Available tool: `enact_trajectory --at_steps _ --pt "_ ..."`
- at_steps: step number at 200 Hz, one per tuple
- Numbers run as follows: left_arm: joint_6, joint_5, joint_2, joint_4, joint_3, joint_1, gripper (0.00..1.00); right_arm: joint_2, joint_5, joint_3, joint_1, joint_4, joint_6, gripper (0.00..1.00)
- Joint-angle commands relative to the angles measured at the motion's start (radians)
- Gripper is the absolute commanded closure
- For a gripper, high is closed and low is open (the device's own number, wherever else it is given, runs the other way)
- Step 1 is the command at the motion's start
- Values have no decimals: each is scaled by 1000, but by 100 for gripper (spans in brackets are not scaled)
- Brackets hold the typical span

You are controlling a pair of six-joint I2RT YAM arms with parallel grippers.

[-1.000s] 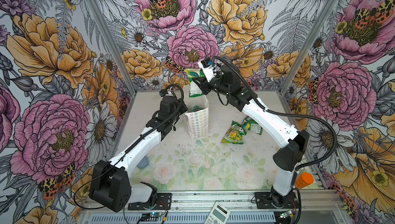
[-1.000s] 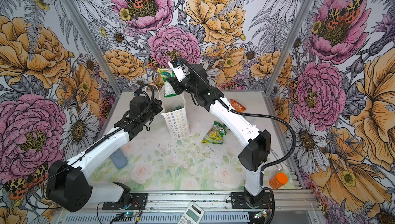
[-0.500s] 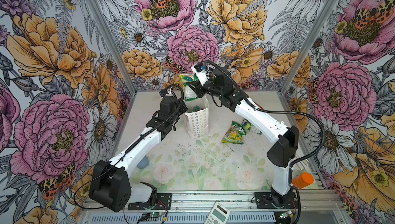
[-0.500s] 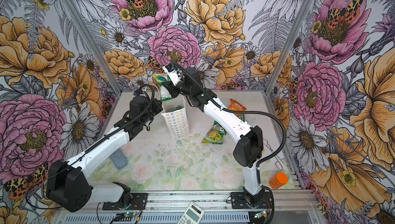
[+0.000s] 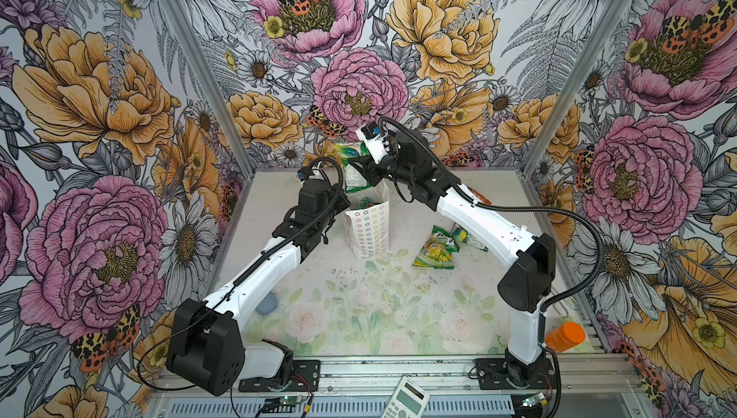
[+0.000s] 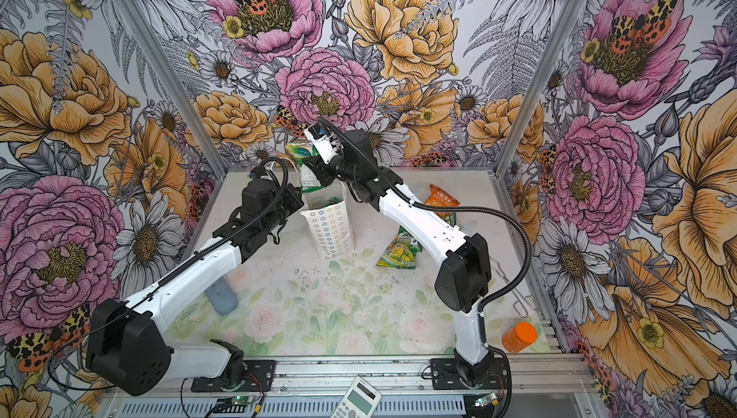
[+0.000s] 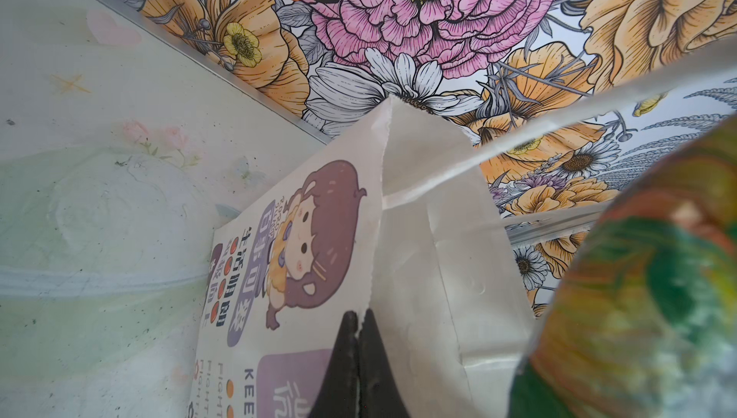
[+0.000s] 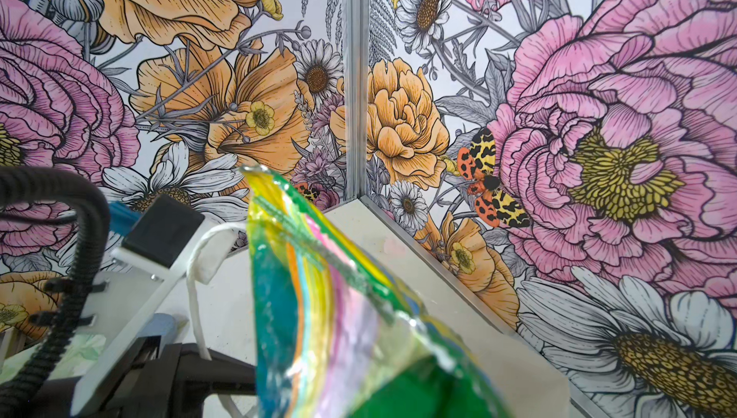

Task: Place the snacks into the paper bag
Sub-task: 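Carry the green packet over the bag opening with the right gripper, then lower the green packet into the bag opening with the right gripper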

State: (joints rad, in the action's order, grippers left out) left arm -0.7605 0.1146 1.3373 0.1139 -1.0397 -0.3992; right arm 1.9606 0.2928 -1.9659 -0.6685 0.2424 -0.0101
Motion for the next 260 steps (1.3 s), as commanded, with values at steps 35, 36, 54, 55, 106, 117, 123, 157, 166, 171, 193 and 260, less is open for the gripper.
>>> enact_trajectory --at_steps 35,36,54,55,106,117,123,157,166,171,193,260 --pt "-3 -6 -26 -40 12 0 100 -44 -32 56 -6 -50 -31 85" --pt "-3 -6 -25 -40 12 0 100 -44 -33 58 -6 -50 -31 85" --pt "-4 -5 -27 -40 12 0 100 -55 -43 79 -6 -49 -39 85" --pt "-4 -4 -27 -40 12 -1 100 -57 -44 80 -6 -49 -40 85" --pt "-5 -4 -30 -37 13 -1 100 -98 -77 144 -6 -50 -66 85" --pt "-5 -3 -30 -37 13 -2 100 -106 -85 154 -5 -49 -71 85" --pt "-5 -2 -30 -36 13 -3 100 -110 -89 158 -5 -49 -73 85" --pt "-5 0 -30 -35 12 -3 100 -135 -102 183 -5 -43 -79 85" --pt "-5 0 -30 -36 12 -3 100 -139 -105 189 -4 -38 -80 85" --pt "-5 0 -30 -35 12 -4 100 -142 -104 193 -3 -35 -80 85" --pt "-5 2 -32 -34 11 -6 100 -144 -109 204 -3 -21 -81 85" --pt "-5 0 -28 -34 5 -3 100 -152 -95 206 -3 46 -85 85"
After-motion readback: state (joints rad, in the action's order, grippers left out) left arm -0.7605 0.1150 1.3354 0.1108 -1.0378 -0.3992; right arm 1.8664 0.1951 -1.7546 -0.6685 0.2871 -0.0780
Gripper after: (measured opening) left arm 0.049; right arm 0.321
